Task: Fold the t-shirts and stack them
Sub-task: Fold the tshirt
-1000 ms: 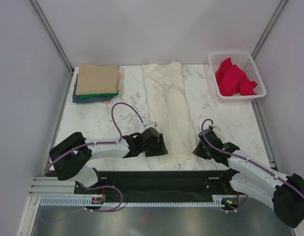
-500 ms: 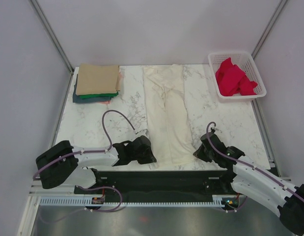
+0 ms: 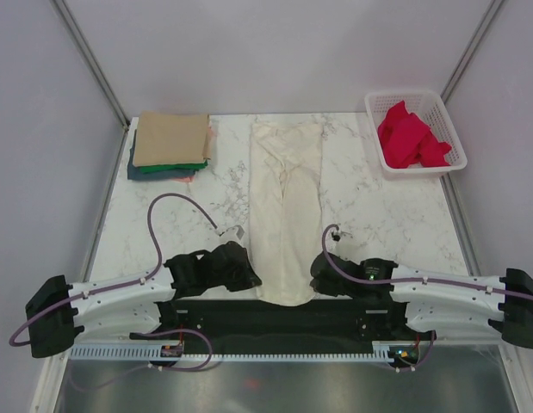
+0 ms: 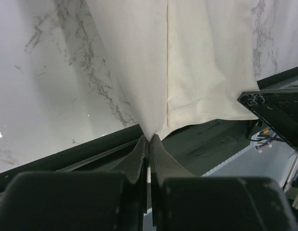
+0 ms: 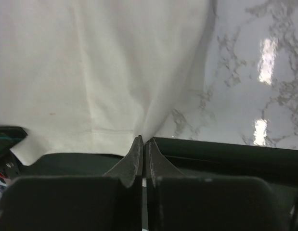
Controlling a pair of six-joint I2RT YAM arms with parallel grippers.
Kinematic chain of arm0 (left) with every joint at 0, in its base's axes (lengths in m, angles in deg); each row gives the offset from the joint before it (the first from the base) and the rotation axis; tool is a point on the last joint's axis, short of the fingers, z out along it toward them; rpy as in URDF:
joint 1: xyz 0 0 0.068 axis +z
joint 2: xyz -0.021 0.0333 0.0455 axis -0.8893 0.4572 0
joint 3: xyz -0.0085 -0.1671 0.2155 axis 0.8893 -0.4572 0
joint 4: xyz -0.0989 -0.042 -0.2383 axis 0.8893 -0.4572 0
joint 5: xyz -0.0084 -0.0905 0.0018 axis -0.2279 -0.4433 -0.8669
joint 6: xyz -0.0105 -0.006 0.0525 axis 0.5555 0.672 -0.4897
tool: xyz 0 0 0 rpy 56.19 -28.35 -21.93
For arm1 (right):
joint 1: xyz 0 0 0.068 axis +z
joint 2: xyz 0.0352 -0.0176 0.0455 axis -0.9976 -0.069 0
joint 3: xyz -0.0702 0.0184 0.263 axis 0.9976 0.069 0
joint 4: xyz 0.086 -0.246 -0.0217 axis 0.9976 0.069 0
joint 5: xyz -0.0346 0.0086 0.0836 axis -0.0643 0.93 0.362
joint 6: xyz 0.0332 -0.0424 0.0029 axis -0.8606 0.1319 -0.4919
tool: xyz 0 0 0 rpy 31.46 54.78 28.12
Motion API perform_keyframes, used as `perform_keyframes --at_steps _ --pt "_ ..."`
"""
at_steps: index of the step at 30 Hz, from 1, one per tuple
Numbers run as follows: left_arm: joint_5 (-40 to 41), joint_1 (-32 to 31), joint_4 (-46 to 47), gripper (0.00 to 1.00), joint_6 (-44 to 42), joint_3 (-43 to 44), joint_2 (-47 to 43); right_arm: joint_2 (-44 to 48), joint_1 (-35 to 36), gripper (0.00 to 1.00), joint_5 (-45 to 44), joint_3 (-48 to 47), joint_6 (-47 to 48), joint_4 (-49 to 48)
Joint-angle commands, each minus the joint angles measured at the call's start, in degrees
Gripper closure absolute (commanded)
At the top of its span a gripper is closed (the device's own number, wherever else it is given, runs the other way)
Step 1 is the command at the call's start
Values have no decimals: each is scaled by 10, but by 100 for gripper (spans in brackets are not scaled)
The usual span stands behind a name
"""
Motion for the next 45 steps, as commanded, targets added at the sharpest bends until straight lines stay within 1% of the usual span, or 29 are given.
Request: perform_keyframes --at_steps 1,2,3,4,5,6,8,9,11,12,14,15,17,18,19,21,23,25,26,28,33,37,39,40,42,43,44,45 --pt "79 5 -106 98 -23 61 -25 -51 11 100 -131 -106 -14 48" --pt "81 25 -120 98 -35 78 -29 -71 9 100 -148 -148 11 70" --pt "76 39 -128 98 -48 85 -30 -79 4 100 -160 -168 24 77" --pt "55 56 -131 98 -71 91 -31 -88 -13 100 -175 -187 38 80" --pt "43 73 -131 98 -82 95 -31 -97 -26 100 -175 -218 56 82" --pt "32 104 -130 98 -93 106 -30 -116 -39 100 -175 -233 71 80" --pt "5 135 -127 98 -126 124 -21 -138 -75 100 -170 -276 117 80" --pt "-2 165 -127 98 -137 146 -16 -159 -89 100 -168 -290 130 76" --pt "-26 195 -124 98 -172 183 13 -189 -128 100 -157 -327 169 71" --pt "-34 225 -123 98 -183 198 25 -197 -154 100 -154 -337 183 68" --pt "-71 269 -116 98 -214 238 74 -221 -179 100 -140 -367 217 61" --pt "-84 281 -113 98 -224 252 95 -229 -204 100 -140 -377 226 59" --pt "-110 306 -103 98 -246 293 157 -251 -227 100 -129 -403 254 52" --pt "-118 314 -102 98 -252 308 176 -258 -238 100 -121 -410 262 47" --pt "-132 320 -102 98 -263 323 220 -266 -261 100 -115 -416 270 42" --pt "-146 337 -101 98 -272 362 257 -292 -289 100 -95 -433 293 27" --pt "-165 357 -100 98 -278 393 306 -319 -304 100 -81 -450 313 14" --pt "-180 367 -95 98 -286 411 334 -338 -324 100 -64 -466 322 8" --pt "-184 377 -94 98 -291 432 362 -357 -330 100 -59 -470 328 3" --pt "-201 387 -94 98 -299 461 384 -381 -343 100 -44 -481 339 -4" --pt "-232 411 -97 98 -317 508 465 -426 -374 100 -21 -504 353 -17" --pt "-255 423 -107 95 -325 545 522 -465 -401 100 12 -515 365 -33" --pt "-267 431 -112 91 -329 562 557 -484 -416 100 26 -527 372 -36" --pt "-268 435 -116 89 -329 589 571 -507 -423 100 33 -549 381 -36" --pt "-277 447 -138 82 -329 620 594 -536 -442 91 56 -582 395 -33" --pt "-284 452 -146 80 -331 661 624 -568 -448 86 67 -627 401 -21" --pt "-287 466 -174 69 -329 683 635 -584 -454 65 85 -652 421 -16" --pt "-297 472 -181 62 -323 704 647 -600 -466 56 86 -679 427 -3"
